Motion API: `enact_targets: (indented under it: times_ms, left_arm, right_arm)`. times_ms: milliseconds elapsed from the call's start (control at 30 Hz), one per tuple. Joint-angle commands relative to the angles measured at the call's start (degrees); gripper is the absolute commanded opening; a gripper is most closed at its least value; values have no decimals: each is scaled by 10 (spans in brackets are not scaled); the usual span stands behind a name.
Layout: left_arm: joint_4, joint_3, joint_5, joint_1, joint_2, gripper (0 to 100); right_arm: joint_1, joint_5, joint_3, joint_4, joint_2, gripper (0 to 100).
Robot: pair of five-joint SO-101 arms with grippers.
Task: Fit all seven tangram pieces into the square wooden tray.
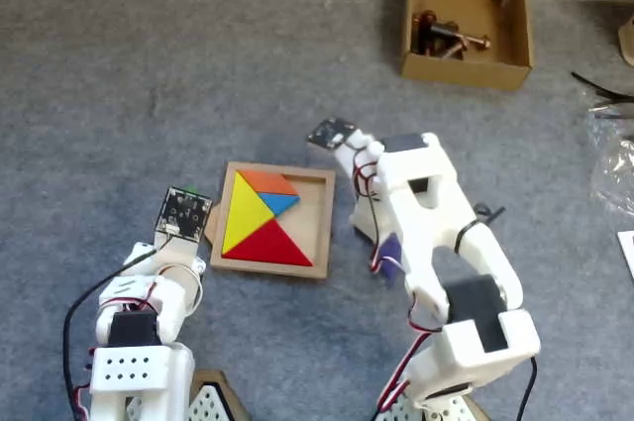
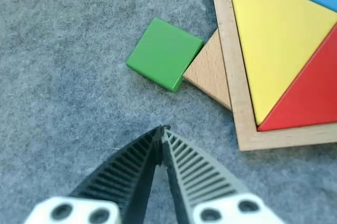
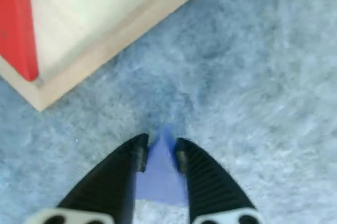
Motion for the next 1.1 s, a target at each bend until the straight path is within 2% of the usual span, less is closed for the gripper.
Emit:
enact_targets:
  times_ms: [0,367,533,633,933,1067]
  left_arm:
    - [2,13,-4,7,-8,7]
    - [2,13,-4,7,-8,7]
    - [2,13,-4,7,-8,7]
    - [2,13,-4,7,-8,7]
    - [2,13,-4,7,-8,7]
    - [2,13,-4,7,-8,7]
  right_arm:
    - [-5,-30,-30,10,-41,5]
    - [-5,-47,-61,10,-40,20]
    - [-1,-148,-59,10,-40,178]
    - [-1,-170,-59,10,-40,233]
    - [-2,-175,-9,69,-44,235]
    - [-3,-240,15,66,-44,235]
